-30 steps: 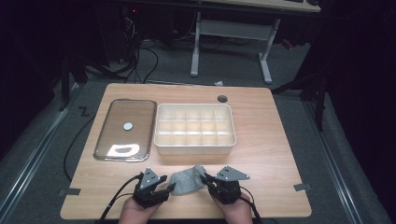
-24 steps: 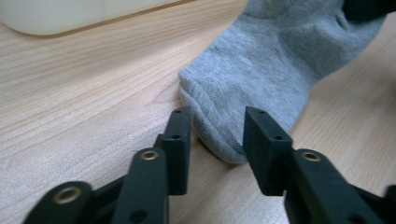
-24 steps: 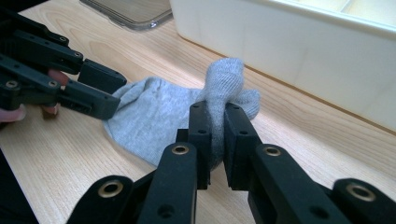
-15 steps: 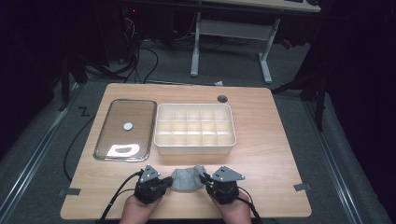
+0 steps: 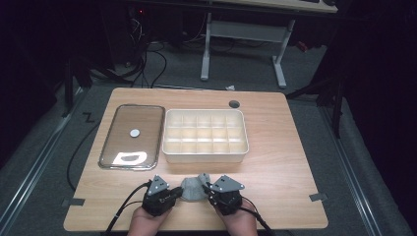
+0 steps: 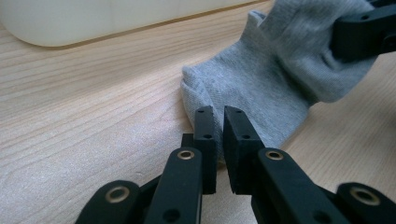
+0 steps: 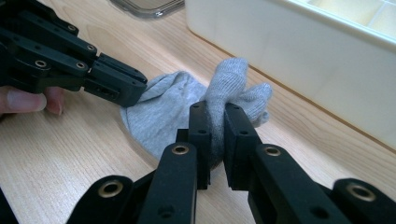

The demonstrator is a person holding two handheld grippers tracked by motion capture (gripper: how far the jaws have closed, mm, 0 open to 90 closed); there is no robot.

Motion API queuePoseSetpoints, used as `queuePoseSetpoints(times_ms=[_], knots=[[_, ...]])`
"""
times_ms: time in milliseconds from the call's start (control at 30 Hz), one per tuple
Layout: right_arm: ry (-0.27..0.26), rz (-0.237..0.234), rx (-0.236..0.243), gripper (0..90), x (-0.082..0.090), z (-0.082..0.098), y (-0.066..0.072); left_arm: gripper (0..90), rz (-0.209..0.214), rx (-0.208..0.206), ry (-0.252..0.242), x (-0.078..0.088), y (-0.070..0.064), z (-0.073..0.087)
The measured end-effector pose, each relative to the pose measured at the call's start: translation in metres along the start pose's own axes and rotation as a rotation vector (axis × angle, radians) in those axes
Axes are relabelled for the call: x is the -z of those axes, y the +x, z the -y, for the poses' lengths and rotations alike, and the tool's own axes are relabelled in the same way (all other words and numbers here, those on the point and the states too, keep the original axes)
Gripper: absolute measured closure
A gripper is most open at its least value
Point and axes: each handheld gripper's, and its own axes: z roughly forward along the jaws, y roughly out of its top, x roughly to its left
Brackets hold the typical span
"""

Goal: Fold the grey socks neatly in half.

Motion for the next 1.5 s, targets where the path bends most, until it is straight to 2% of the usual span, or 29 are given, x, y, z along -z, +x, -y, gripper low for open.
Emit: queuePoseSetpoints(times_ms=[267,500,600,667,767,933,1033,1133,1267,1500], knots=[[0.034,-0.008,0.059,84.1,-0.014,-0.007,0.014,83.7,0.012,-0.001,0.003,0.000,0.000,0.000],[0.061,-0.038,0.079,83.6,-0.029,-0.010,0.024,83.4,0.028,0.001,0.007,0.000,0.001,0.000],[0.061,-0.055,0.075,81.9,-0.035,-0.011,0.026,82.8,0.030,0.001,0.008,0.000,0.001,0.000],[0.045,-0.072,0.064,77.3,-0.036,-0.013,0.026,82.3,0.032,0.001,0.009,0.000,0.001,0.000],[0.010,-0.079,0.042,70.4,-0.029,-0.018,0.026,81.6,0.034,0.001,0.010,0.000,0.001,0.000],[-0.049,-0.058,0.035,68.0,-0.011,-0.022,0.026,81.1,0.033,0.001,0.010,0.000,0.001,0.000],[-0.044,-0.051,0.013,65.3,-0.008,-0.018,0.023,80.9,0.033,0.000,0.010,0.000,0.001,0.000],[-0.022,-0.059,-0.009,63.3,-0.015,-0.011,0.021,80.5,0.035,0.000,0.010,0.000,0.001,0.000],[0.004,-0.066,-0.025,66.0,-0.025,-0.003,0.021,80.5,0.038,0.000,0.011,0.000,0.001,0.000],[0.023,-0.066,-0.004,82.2,-0.037,0.003,0.029,84.5,0.040,-0.010,0.013,0.000,0.001,0.000]])
